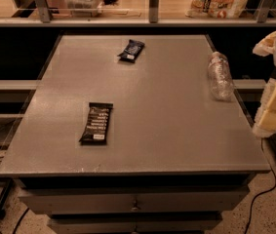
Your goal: Move water bottle near rxbar chocolate
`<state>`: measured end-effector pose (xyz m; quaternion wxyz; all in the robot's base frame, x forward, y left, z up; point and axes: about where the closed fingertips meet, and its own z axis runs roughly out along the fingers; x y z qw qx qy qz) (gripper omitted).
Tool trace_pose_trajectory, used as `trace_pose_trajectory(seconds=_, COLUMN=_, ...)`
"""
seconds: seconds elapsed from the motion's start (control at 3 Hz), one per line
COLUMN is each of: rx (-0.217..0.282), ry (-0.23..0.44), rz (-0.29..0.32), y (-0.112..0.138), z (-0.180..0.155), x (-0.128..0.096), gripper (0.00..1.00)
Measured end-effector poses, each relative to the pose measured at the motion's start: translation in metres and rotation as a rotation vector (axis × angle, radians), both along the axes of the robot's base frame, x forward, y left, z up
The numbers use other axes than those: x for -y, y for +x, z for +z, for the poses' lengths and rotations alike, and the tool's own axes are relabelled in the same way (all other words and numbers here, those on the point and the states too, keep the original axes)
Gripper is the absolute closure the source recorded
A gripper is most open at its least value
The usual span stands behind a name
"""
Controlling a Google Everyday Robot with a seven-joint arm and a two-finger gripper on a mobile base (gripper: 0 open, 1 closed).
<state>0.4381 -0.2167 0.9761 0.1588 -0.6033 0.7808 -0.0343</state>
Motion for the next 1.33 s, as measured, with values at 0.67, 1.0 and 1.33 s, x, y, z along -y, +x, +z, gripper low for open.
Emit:
trace_pose_trajectory(seconds=0.67, rx=0.009, ry=0.013, rz=-0.006, y=0.003, z=0.0, x=0.0, gripper=0.0)
trace_pose_trajectory(seconds=1.0, rx=0.009, ry=0.013, rz=-0.006, y=0.003, z=0.0, x=0.0, gripper=0.0)
trace_pose_trajectory(seconds=1.33, rx=0.038, ry=0.031, rz=-0.021, y=0.012, z=0.003, x=-0.005, gripper=0.0)
